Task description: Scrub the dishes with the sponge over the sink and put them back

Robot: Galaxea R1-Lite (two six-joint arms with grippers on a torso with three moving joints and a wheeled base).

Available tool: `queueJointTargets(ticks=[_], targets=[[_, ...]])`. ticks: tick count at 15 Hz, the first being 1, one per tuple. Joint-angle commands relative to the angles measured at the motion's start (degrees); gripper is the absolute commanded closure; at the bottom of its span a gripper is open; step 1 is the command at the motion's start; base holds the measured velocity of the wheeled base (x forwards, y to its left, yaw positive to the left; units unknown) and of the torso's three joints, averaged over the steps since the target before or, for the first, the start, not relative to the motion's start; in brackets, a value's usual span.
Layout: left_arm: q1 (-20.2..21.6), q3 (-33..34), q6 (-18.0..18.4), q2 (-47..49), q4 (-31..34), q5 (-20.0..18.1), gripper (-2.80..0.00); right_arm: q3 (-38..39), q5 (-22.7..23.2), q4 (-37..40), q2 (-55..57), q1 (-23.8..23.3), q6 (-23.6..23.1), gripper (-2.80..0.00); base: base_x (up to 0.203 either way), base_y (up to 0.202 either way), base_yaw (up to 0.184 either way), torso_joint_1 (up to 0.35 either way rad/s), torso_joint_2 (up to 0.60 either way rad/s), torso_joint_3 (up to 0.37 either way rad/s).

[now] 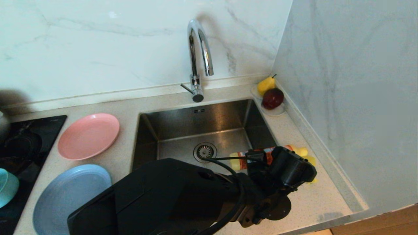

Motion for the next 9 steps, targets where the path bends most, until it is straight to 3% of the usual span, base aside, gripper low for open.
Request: queueJointTargets(ticks=[1, 5, 9], targets=[[-0.1, -2.4, 0.2, 1.4, -0.1, 0.3, 0.0, 0.0, 0.0, 0.0, 0.0, 0.0, 0.0, 0.0, 0.0, 0.0, 0.0, 0.0, 0.0, 0.0], [-0.1, -7.1, 0.3, 4.5, 0.0, 1.7, 0.0, 0.0, 0.0, -0.1, 0.0, 0.0, 0.0, 0.0, 0.0, 0.0, 0.0, 0.0, 0.0, 0.0], [0.0, -7.6, 0.8, 5.6, 0.1, 4.2, 0.0, 0.0, 0.0, 0.0, 0.0, 0.0, 0.0, 0.0, 0.0, 0.0, 0.0, 0.0, 0.0, 0.0]])
